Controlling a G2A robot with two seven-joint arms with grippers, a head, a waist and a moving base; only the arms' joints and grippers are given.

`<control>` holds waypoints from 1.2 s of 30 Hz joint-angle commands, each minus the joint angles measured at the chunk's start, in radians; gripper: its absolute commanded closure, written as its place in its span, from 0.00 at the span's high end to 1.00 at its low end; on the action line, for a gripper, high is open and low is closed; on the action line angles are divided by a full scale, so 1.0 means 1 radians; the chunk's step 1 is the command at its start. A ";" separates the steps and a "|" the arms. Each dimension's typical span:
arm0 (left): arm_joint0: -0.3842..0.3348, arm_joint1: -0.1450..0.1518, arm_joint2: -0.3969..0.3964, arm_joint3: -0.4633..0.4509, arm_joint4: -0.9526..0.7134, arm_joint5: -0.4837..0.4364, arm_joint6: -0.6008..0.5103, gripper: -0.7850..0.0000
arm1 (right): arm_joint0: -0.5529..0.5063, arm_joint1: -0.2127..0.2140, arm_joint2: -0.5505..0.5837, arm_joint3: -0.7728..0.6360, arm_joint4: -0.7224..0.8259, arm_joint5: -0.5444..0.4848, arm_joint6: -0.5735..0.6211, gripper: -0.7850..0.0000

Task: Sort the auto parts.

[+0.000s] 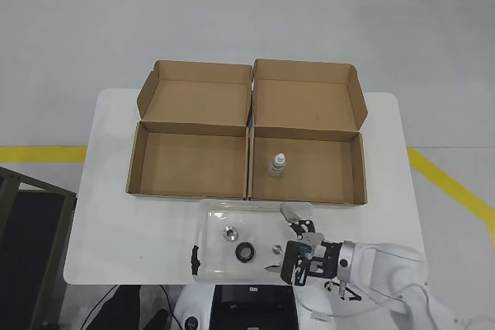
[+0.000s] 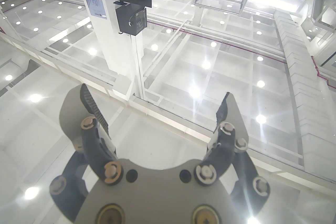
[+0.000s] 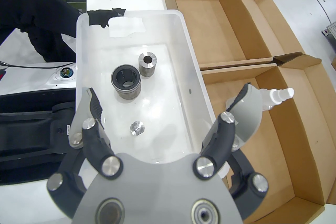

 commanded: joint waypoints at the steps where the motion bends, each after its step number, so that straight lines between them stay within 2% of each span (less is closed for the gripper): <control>1: 0.000 0.000 0.000 0.000 0.000 0.000 0.000 1.00 | -0.009 0.003 0.004 0.000 -0.022 -0.003 -0.004 1.00; 10: 0.000 0.000 0.000 0.000 0.000 0.000 0.000 1.00 | -0.025 0.012 -0.010 0.008 -0.080 -0.022 0.028 1.00; 17: 0.000 0.000 0.000 0.000 0.000 0.000 0.000 1.00 | -0.004 0.013 -0.025 0.053 -0.058 -0.017 0.062 0.95; 21: 0.000 0.000 0.000 0.000 0.000 0.000 0.000 1.00 | 0.017 0.013 -0.044 0.077 -0.042 -0.027 0.095 0.86; 24: 0.000 0.000 0.000 0.000 0.000 0.000 0.000 1.00 | 0.031 0.012 -0.059 0.092 -0.029 -0.030 0.120 0.72; 31: 0.000 0.000 0.000 0.000 0.000 0.000 0.000 1.00 | 0.063 0.013 -0.088 0.109 -0.014 -0.035 0.203 0.69; 36: 0.000 0.000 0.000 0.000 0.000 0.000 0.000 1.00 | 0.082 0.013 -0.103 0.112 0.003 -0.030 0.268 0.58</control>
